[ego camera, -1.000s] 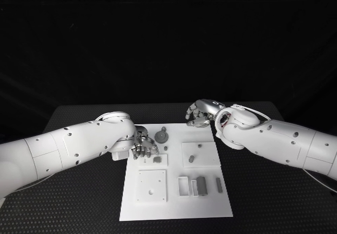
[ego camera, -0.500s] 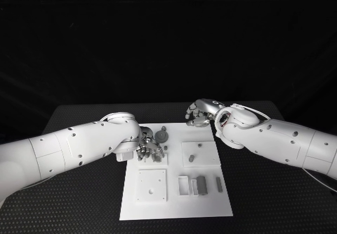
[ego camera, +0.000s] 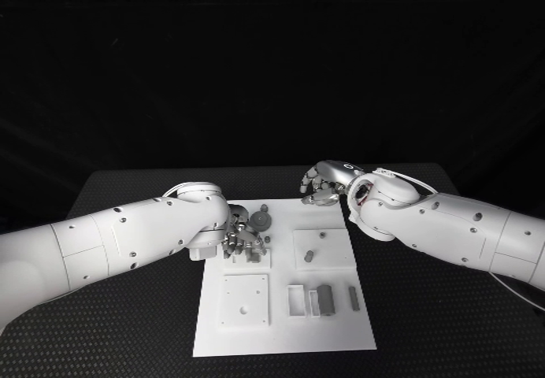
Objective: Assemble the parts on the task board
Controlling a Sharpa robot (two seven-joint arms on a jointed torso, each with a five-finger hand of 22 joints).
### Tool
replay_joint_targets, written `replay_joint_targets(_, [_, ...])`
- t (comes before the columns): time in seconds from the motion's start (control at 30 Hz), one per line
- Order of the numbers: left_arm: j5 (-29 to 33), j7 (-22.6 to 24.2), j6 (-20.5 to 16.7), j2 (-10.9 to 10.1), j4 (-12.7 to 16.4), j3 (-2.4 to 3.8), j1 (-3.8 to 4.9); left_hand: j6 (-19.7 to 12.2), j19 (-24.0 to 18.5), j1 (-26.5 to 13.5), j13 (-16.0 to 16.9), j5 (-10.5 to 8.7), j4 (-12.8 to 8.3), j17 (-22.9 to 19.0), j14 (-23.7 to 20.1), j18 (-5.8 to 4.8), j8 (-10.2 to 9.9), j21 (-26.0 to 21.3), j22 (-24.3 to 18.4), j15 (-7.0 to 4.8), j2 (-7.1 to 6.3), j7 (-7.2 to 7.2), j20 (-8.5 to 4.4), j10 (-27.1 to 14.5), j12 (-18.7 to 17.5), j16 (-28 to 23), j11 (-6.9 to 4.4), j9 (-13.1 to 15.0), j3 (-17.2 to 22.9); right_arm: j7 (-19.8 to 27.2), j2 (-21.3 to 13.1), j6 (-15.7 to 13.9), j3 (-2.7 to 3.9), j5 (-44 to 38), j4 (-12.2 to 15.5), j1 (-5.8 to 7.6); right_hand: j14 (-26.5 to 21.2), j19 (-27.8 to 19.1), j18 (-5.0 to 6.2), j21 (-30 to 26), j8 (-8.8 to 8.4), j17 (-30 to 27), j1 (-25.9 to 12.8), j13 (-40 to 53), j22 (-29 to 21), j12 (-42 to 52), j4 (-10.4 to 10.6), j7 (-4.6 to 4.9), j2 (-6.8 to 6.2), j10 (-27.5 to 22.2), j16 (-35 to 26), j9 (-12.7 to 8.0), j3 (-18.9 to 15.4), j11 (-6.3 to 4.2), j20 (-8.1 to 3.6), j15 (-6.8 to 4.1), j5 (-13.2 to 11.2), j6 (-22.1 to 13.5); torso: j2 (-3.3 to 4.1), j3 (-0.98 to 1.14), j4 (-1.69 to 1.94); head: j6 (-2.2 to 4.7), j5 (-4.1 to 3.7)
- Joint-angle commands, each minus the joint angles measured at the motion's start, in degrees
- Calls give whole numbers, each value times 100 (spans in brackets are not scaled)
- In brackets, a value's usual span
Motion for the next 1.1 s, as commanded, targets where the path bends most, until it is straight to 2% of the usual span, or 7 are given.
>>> replay_joint_targets(0.03, [-72,36,74,39,-10,-3,3,-34,27,-6,1,-16,21,-8,20,49,-30,23,129,-12,17,23,-2,21,2,29,35,-14,-33,-10,2,60,2,-18,7,-3,-35,-2,88,-32,-28,-7,13,-9,80,-25,49,76,-54,-31,-28,7,1,27,-48,0,12,21,4,-6,8,-18,-15])
replay_joint_targets(0.27, [-31,51,53,57,-40,-12,-4,-73,13,-33,0,-16,54,-28,5,43,-85,19,128,-11,2,44,-4,8,-4,32,54,-39,-35,-7,6,60,2,-18,4,-3,-35,-2,88,-33,-29,-7,14,-9,80,-24,52,76,-58,-31,-28,8,2,27,-48,0,12,20,3,-7,1,-29,-21])
replay_joint_targets(0.53, [-39,18,113,54,-89,-17,-8,-132,-2,-41,2,-16,83,-50,-12,37,-161,15,128,-10,-8,72,-6,-7,-6,42,79,-75,-26,-10,4,60,2,-18,3,-3,-35,-2,88,-33,-31,-7,16,-9,81,-24,57,76,-60,-31,-28,9,5,28,-49,1,12,20,-1,-11,10,-43,-37])
replay_joint_targets(1.1, [56,38,175,95,-177,-45,-78,-188,-15,-61,8,-15,121,-71,-32,31,-247,14,129,-8,-23,103,-7,-22,-3,59,107,-126,-23,-9,17,72,2,-19,-5,-3,-35,-2,88,-35,-33,-7,17,-9,81,-24,65,77,-65,-32,-28,12,8,28,-49,1,12,19,0,-3,3,-73,-43])
